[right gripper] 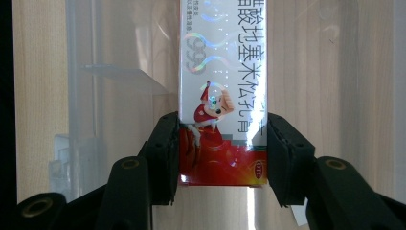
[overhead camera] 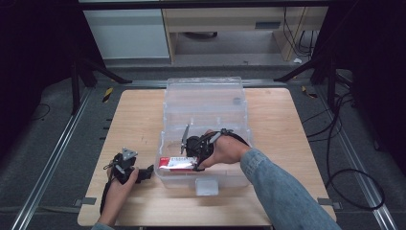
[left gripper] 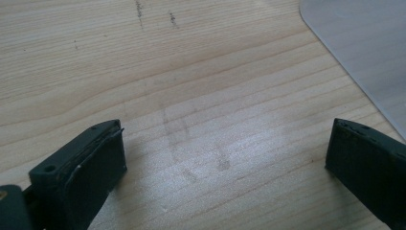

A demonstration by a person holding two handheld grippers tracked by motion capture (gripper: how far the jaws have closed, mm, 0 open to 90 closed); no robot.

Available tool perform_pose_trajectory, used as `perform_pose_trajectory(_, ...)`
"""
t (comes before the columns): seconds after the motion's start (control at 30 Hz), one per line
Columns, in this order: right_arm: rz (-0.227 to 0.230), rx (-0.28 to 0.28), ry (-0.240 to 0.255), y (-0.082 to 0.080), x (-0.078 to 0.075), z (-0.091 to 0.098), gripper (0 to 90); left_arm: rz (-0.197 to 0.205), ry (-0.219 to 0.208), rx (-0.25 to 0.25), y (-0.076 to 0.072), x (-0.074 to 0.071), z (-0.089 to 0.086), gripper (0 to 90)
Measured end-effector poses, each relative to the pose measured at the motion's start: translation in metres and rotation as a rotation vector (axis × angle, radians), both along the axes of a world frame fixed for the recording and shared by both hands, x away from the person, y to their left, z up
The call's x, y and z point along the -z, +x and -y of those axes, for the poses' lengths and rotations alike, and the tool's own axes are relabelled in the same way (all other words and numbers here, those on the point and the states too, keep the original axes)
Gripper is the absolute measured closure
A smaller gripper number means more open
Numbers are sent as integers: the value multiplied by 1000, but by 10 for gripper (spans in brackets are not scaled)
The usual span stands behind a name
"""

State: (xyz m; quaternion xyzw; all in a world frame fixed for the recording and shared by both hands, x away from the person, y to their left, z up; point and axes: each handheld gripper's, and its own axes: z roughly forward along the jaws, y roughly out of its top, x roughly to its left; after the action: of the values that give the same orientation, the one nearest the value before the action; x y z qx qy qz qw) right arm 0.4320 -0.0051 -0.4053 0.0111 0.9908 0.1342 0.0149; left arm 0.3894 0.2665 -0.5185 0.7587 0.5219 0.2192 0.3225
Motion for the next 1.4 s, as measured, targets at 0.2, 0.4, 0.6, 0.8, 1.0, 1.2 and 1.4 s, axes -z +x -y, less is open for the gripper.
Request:
perform_pose_trajectory(0.2, 1, -3, 10, 1, 5, 1, 517, 0, 0, 0, 0, 0, 0, 0)
perform_pose_trajectory(0.4, 9, -3, 14, 2, 10, 1, 516, -2, 0, 2, 0, 0, 0, 0)
perform_pose_trajectory(0.6, 21, -3, 7, 3, 13, 1, 517, 0, 0, 3, 0, 0, 0, 0)
perform_pose_trajectory(0.8, 26, 1, 7, 4, 17, 1, 516, 0, -1, 4, 0, 0, 0, 0)
perform_pose_trajectory(1.0, 32, -1, -3, 5, 19, 0, 516, 0, 0, 6, 0, 0, 0, 0)
perform_pose_trajectory(1.2, 34, -1, -6, 5, 24, 0, 515, 0, 0, 5, 0, 0, 0, 0)
perform_pose_trajectory(1.4, 22, 6, -3, 7, 31, 0, 515, 0, 0, 6, 0, 0, 0, 0)
